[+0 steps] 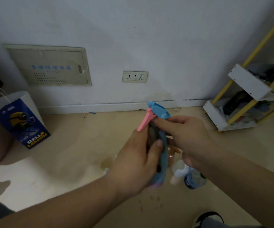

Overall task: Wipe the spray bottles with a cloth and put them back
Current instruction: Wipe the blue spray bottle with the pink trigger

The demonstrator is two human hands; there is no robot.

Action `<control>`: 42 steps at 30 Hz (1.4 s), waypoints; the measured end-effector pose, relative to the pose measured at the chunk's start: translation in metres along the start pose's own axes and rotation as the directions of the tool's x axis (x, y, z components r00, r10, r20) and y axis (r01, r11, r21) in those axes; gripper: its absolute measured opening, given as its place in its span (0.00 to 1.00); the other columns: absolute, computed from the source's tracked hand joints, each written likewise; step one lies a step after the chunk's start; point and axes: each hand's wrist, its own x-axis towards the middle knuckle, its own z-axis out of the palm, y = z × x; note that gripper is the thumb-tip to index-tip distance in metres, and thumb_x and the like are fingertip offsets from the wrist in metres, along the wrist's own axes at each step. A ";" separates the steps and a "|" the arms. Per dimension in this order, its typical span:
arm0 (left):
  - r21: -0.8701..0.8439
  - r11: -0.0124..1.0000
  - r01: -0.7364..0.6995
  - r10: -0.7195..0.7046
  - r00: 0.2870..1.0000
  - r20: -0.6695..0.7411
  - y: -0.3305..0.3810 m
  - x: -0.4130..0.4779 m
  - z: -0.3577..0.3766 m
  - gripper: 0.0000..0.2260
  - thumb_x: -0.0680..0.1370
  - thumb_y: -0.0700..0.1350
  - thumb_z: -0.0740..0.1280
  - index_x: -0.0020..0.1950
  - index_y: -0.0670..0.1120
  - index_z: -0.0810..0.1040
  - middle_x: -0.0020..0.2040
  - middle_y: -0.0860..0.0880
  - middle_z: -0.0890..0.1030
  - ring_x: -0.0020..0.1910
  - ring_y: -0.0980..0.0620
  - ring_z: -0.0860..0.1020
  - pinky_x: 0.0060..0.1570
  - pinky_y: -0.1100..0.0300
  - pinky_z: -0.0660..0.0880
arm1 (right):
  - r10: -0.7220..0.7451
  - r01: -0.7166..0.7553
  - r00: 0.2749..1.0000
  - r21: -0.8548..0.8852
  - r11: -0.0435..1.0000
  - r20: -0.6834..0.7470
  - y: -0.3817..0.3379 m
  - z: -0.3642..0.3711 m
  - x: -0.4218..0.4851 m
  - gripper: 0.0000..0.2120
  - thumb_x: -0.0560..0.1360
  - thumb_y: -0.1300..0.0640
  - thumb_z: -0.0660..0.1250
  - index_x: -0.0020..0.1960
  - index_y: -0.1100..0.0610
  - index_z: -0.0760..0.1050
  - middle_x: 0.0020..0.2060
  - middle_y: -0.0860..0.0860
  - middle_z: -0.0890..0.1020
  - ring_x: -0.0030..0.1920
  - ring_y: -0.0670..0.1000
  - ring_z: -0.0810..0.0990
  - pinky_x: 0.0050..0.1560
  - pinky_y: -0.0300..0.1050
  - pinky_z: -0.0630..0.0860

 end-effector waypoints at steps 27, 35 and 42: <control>0.409 0.860 -0.305 0.317 0.948 0.039 -0.001 -0.003 0.004 0.21 0.84 0.50 0.60 0.76 0.45 0.71 0.75 0.47 0.72 0.74 0.49 0.70 0.72 0.59 0.68 | 0.136 -0.119 0.986 0.167 0.979 -0.095 -0.001 -0.009 0.019 0.16 0.72 0.51 0.78 0.53 0.61 0.84 0.44 0.57 0.88 0.40 0.53 0.86 0.44 0.53 0.84; -0.107 0.943 0.315 -0.309 0.949 0.067 -0.033 0.007 -0.002 0.11 0.85 0.55 0.57 0.62 0.57 0.76 0.57 0.55 0.82 0.54 0.55 0.80 0.53 0.58 0.77 | 0.089 -0.057 0.984 0.202 0.978 -0.154 -0.004 -0.022 0.032 0.13 0.75 0.55 0.76 0.54 0.64 0.83 0.48 0.59 0.88 0.45 0.53 0.88 0.44 0.49 0.86; -0.022 0.987 0.158 -0.158 0.987 -0.006 -0.006 0.007 -0.008 0.07 0.84 0.54 0.58 0.54 0.56 0.75 0.48 0.56 0.79 0.44 0.60 0.78 0.47 0.59 0.76 | 0.123 -0.119 0.992 0.081 0.990 -0.040 0.005 -0.012 0.019 0.14 0.76 0.51 0.75 0.53 0.62 0.84 0.48 0.57 0.88 0.47 0.58 0.88 0.59 0.61 0.80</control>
